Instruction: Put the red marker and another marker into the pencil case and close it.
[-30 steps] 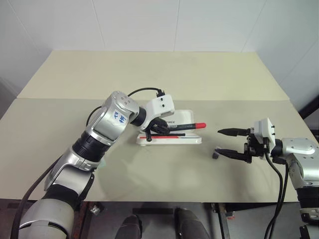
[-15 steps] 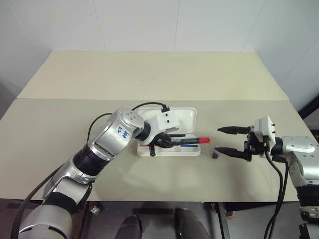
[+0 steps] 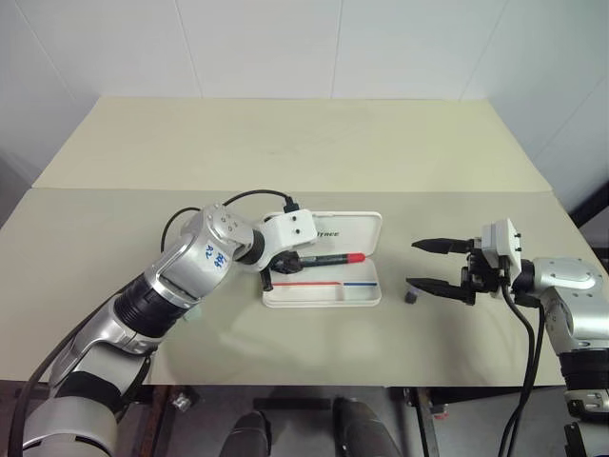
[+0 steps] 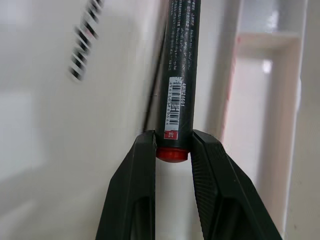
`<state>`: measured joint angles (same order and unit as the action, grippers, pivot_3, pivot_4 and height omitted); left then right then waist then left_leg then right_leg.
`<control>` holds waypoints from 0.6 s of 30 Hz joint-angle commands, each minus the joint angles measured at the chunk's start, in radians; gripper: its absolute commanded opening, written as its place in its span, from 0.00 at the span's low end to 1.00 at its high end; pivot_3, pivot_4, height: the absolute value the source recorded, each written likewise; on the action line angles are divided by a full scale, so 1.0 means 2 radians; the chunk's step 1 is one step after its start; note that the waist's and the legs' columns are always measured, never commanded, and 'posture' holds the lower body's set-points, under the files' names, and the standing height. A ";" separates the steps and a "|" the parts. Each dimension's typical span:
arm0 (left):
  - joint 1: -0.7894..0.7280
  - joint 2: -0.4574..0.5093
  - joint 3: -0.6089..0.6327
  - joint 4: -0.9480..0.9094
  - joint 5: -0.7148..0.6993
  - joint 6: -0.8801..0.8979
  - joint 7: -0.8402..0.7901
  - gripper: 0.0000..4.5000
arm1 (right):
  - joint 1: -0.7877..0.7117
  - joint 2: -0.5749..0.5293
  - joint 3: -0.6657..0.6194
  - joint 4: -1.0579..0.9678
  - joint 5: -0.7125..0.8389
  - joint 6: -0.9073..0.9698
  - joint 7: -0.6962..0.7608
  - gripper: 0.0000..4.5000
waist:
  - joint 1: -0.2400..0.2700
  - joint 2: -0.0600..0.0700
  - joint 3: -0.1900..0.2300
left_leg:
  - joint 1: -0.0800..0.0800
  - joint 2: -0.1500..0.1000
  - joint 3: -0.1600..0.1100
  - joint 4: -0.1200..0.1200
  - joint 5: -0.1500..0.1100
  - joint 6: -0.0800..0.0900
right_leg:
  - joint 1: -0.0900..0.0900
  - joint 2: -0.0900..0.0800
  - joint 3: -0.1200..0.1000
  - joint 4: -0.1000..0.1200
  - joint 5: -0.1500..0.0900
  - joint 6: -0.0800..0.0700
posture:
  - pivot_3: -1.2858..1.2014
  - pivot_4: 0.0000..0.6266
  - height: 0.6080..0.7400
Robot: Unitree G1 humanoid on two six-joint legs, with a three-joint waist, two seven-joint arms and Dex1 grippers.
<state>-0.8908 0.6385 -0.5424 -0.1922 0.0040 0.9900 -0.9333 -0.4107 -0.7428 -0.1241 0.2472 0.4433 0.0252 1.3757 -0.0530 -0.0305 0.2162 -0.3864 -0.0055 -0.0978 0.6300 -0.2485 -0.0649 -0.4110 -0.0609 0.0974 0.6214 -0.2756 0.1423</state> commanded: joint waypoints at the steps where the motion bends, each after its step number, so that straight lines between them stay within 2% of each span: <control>1: -0.005 0.005 0.004 -0.023 0.002 -0.008 -0.003 0.30 | -0.006 -0.001 -0.005 -0.004 0.003 -0.005 0.003 1.00 | 0.000 0.000 0.000 | 0.000 0.000 0.000 0.000 0.000 0.000 | 0.000 0.000 0.000 0.000 0.000 0.000 | 0.52 0.24 1.00; 11: -0.004 0.002 0.015 -0.021 -0.002 -0.014 0.000 1.00 | -0.007 0.002 -0.004 -0.002 0.000 -0.008 0.000 1.00 | -0.001 0.000 0.000 | 0.000 0.000 0.000 0.000 0.000 0.000 | 0.000 0.000 0.000 0.000 0.000 0.000 | 0.52 0.24 1.00; 18: 0.012 -0.015 0.052 -0.050 -0.033 -0.038 0.003 1.00 | -0.005 0.002 -0.005 -0.004 -0.002 -0.007 0.000 1.00 | 0.000 0.000 0.000 | 0.000 0.000 0.000 0.000 0.000 0.000 | 0.000 0.000 0.000 0.000 0.000 0.000 | 0.52 0.24 1.00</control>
<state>-0.8730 0.6169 -0.4823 -0.2486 -0.0426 0.9484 -0.9370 -0.4107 -0.7378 -0.1241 0.2500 0.4297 0.0219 1.3760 -0.0526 -0.0304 0.2162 -0.3863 -0.0055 -0.0978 0.6300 -0.2485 -0.0649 -0.4108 -0.0610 0.0975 0.6214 -0.2756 0.1424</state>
